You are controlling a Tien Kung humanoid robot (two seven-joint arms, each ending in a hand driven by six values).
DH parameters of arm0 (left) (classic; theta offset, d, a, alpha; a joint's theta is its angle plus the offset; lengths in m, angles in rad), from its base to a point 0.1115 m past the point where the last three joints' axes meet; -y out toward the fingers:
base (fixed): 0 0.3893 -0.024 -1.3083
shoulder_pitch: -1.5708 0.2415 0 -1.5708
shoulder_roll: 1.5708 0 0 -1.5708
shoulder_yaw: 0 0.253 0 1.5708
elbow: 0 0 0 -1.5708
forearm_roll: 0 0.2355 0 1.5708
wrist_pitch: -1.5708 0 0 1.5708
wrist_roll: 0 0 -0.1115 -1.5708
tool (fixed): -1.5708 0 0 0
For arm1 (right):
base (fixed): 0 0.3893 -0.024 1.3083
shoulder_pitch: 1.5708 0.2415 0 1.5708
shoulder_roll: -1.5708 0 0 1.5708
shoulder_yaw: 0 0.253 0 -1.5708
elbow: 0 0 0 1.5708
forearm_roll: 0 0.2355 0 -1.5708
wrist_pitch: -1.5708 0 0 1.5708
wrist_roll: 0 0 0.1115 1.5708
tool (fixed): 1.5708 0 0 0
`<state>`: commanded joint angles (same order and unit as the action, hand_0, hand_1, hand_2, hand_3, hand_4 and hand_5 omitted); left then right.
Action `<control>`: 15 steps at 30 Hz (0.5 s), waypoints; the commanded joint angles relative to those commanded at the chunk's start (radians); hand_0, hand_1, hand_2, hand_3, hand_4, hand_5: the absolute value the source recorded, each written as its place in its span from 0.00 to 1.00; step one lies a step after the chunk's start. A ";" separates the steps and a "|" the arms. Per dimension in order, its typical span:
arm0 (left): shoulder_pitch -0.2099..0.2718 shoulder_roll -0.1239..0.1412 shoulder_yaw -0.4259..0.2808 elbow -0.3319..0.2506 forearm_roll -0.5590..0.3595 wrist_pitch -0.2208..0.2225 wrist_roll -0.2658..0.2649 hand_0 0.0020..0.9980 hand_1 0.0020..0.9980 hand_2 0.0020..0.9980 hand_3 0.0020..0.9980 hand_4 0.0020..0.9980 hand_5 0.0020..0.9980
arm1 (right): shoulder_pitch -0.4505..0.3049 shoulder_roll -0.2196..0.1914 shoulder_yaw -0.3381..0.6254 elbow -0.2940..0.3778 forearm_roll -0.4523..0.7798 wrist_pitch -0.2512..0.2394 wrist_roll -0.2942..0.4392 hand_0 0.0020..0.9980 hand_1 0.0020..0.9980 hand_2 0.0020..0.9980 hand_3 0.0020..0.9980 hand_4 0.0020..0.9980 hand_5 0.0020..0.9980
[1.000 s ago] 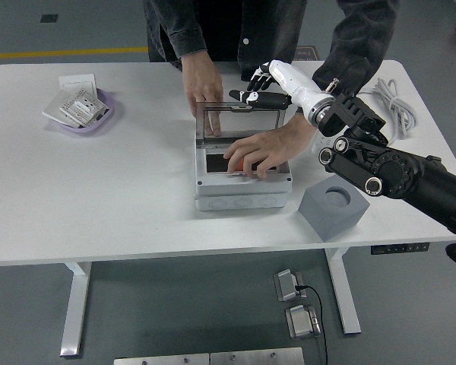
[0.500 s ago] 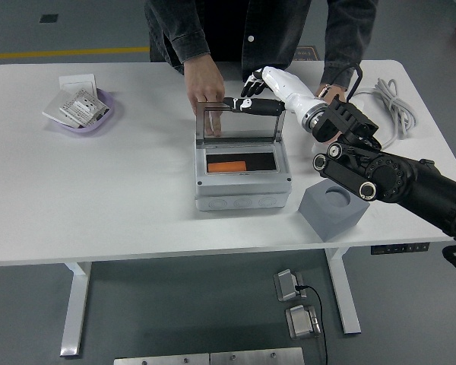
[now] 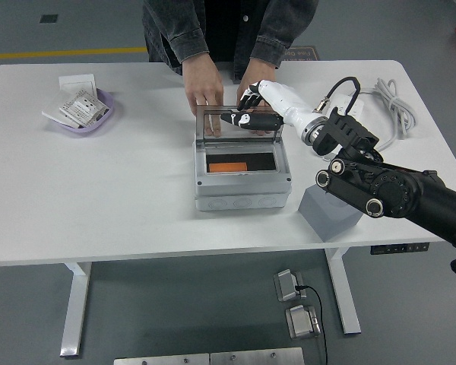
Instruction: Pick up the cylinder from the cube,place it in the box,flap close box
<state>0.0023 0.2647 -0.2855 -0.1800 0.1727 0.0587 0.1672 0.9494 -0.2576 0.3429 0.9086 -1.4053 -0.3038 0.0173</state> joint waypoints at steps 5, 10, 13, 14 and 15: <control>0.002 0.000 0.002 0.000 -0.004 0.000 -0.002 0.61 0.65 0.60 0.61 0.65 0.18 | -0.015 -0.021 0.006 0.049 -0.039 -0.004 -0.013 0.74 0.63 0.60 0.55 0.96 0.83; 0.003 0.000 0.009 0.000 -0.010 0.000 -0.003 0.61 0.65 0.60 0.61 0.65 0.19 | -0.023 -0.036 0.008 0.095 -0.072 -0.006 -0.025 0.74 0.63 0.60 0.55 0.96 0.83; 0.003 0.000 0.007 0.000 -0.007 0.001 -0.002 0.61 0.65 0.60 0.61 0.65 0.19 | -0.024 -0.043 0.010 0.117 -0.085 -0.005 -0.029 0.73 0.63 0.60 0.55 0.95 0.83; 0.003 0.000 0.006 0.000 -0.006 0.001 -0.002 0.61 0.65 0.60 0.61 0.65 0.19 | -0.023 -0.045 0.011 0.122 -0.088 -0.004 -0.030 0.73 0.63 0.60 0.55 0.95 0.83; 0.003 0.000 0.008 0.000 -0.006 0.001 -0.002 0.61 0.65 0.60 0.61 0.65 0.19 | -0.022 -0.047 0.012 0.128 -0.090 -0.003 -0.031 0.73 0.63 0.60 0.55 0.95 0.83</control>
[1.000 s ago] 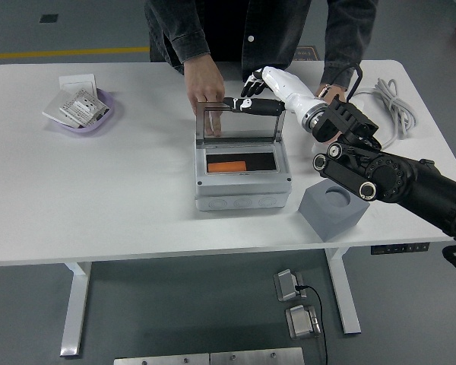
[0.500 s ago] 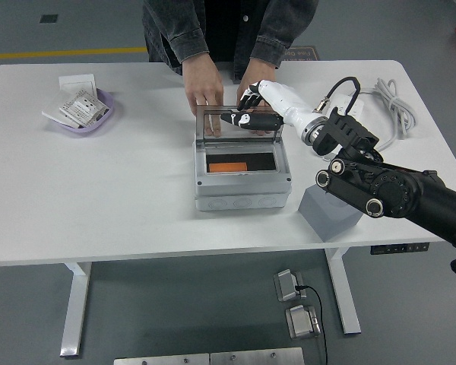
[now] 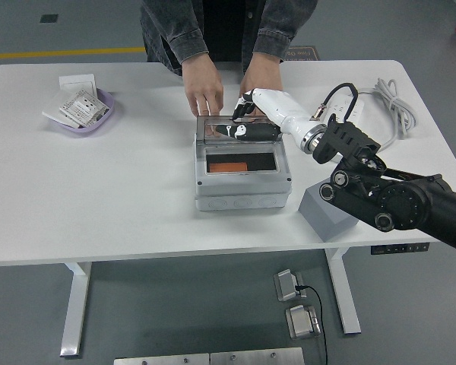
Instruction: Pick up the cylinder from the cube,place it in the box,flap close box
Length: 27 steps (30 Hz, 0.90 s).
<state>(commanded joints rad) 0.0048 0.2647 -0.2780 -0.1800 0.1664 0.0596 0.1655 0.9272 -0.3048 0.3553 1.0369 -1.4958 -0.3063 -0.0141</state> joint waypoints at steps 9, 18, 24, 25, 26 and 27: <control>0.000 -0.002 0.019 0.000 -0.008 0.002 0.000 0.61 0.65 0.60 0.61 0.65 0.18 | 0.011 -0.024 0.008 0.041 -0.016 0.002 -0.008 0.71 0.63 0.60 0.54 0.95 0.83; -0.002 -0.003 0.027 0.000 -0.010 0.002 -0.002 0.61 0.65 0.60 0.60 0.64 0.18 | 0.006 -0.034 -0.005 0.038 -0.008 -0.006 -0.004 0.71 0.63 0.61 0.55 0.96 0.83; -0.005 -0.004 0.018 0.000 -0.002 0.001 0.000 0.61 0.65 0.60 0.60 0.63 0.17 | -0.001 -0.030 -0.018 -0.016 0.026 -0.008 0.017 0.71 0.64 0.61 0.58 0.96 0.83; -0.005 -0.005 0.019 0.000 -0.003 0.001 0.000 0.61 0.65 0.60 0.60 0.63 0.17 | -0.002 -0.029 -0.019 -0.026 0.031 -0.009 0.020 0.71 0.64 0.61 0.58 0.96 0.83; -0.005 -0.005 0.018 0.000 -0.002 0.000 0.000 0.61 0.65 0.60 0.60 0.63 0.17 | -0.003 -0.029 -0.019 -0.036 0.037 -0.008 0.024 0.71 0.64 0.61 0.58 0.96 0.83; -0.005 -0.006 0.018 0.000 -0.001 0.000 0.000 0.61 0.65 0.60 0.60 0.63 0.17 | -0.005 -0.029 -0.019 -0.045 0.042 -0.008 0.028 0.71 0.64 0.61 0.58 0.96 0.83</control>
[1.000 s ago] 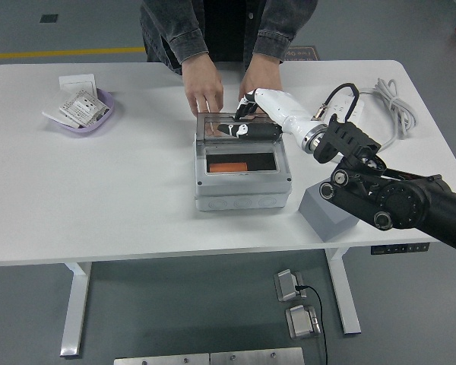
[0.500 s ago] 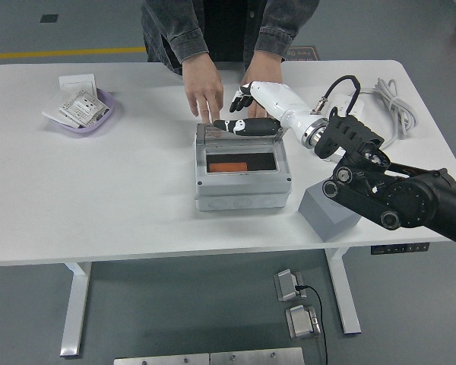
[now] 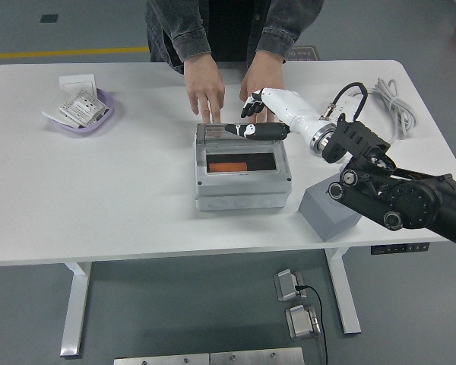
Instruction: Pick up the cylinder from the cube,place it in the box,flap close box
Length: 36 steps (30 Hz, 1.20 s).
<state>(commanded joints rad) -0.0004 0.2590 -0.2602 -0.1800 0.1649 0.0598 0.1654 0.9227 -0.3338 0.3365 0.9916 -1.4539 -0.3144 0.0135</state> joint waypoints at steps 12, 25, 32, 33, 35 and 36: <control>0.001 0.000 -0.011 0.000 0.006 -0.002 0.000 0.61 0.65 0.59 0.60 0.63 0.17 | -0.051 -0.039 0.025 0.037 -0.015 -0.005 -0.007 0.70 0.63 0.61 0.68 0.95 0.82; 0.002 0.003 -0.011 0.000 0.000 -0.002 -0.004 0.60 0.64 0.59 0.59 0.62 0.14 | -0.133 -0.131 0.068 0.192 -0.077 -0.007 -0.034 0.70 0.62 0.62 0.68 0.94 0.81; 0.003 0.004 -0.008 0.000 -0.004 -0.002 -0.005 0.60 0.64 0.59 0.59 0.62 0.14 | -0.153 -0.152 0.074 0.232 -0.086 -0.008 -0.042 0.70 0.62 0.62 0.68 0.93 0.81; 0.003 0.004 -0.004 0.000 -0.008 -0.002 -0.006 0.60 0.64 0.59 0.59 0.62 0.14 | -0.155 -0.152 0.073 0.234 -0.086 -0.009 -0.042 0.70 0.62 0.62 0.68 0.93 0.81; 0.003 0.004 0.007 0.000 -0.019 -0.002 -0.009 0.60 0.64 0.59 0.59 0.62 0.14 | -0.160 -0.152 0.071 0.237 -0.085 -0.010 -0.042 0.70 0.62 0.62 0.68 0.93 0.81; 0.003 0.003 0.013 0.000 -0.026 -0.002 -0.011 0.60 0.64 0.59 0.59 0.62 0.14 | -0.161 -0.151 0.071 0.237 -0.084 -0.010 -0.042 0.70 0.62 0.62 0.68 0.93 0.81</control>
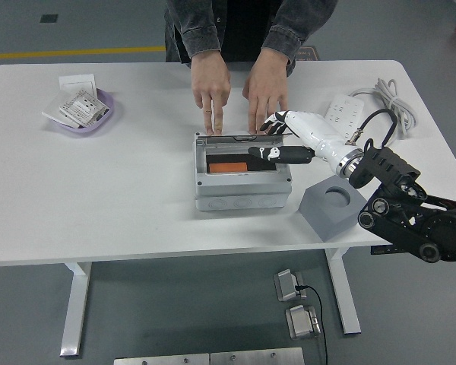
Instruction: Pick up the cylinder from the cube,place it in the box,flap close box
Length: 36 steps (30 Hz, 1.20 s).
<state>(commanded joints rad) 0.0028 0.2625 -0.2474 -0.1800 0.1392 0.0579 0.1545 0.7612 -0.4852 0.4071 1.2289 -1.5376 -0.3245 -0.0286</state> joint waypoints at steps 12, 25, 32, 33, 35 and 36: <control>0.000 -0.002 0.054 0.000 -0.057 -0.001 -0.015 0.60 0.64 0.59 0.59 0.63 0.14 | -0.031 0.003 0.004 0.000 0.009 -0.004 0.003 0.69 0.62 0.62 0.68 0.93 0.82; 0.003 -0.001 -0.010 0.000 0.009 0.000 0.002 0.60 0.64 0.59 0.60 0.63 0.14 | -0.154 -0.042 0.220 0.049 -0.081 0.017 -0.016 0.69 0.62 0.62 0.68 0.92 0.83; 0.008 -0.001 -0.068 0.000 0.066 0.001 0.012 0.60 0.64 0.59 0.60 0.63 0.14 | -0.294 -0.034 0.430 0.087 -0.119 -0.005 0.004 0.69 0.62 0.62 0.68 0.92 0.83; 0.009 -0.002 -0.074 0.000 0.071 0.001 0.013 0.60 0.64 0.59 0.60 0.63 0.14 | -0.313 -0.030 0.460 0.092 -0.107 -0.011 0.014 0.69 0.62 0.62 0.68 0.92 0.83; 0.011 -0.002 -0.089 0.000 0.085 0.002 0.015 0.60 0.64 0.59 0.60 0.63 0.14 | -0.356 -0.021 0.520 0.100 -0.064 -0.024 0.045 0.69 0.62 0.62 0.68 0.92 0.83; 0.012 -0.002 -0.096 0.000 0.091 0.002 0.016 0.60 0.64 0.59 0.60 0.63 0.14 | -0.378 -0.014 0.552 0.102 -0.032 -0.029 0.065 0.69 0.62 0.62 0.68 0.92 0.83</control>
<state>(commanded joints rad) 0.0150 0.2602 -0.3437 -0.1800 0.2299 0.0598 0.1701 0.3830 -0.4995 0.9586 1.3309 -1.5701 -0.3533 0.0368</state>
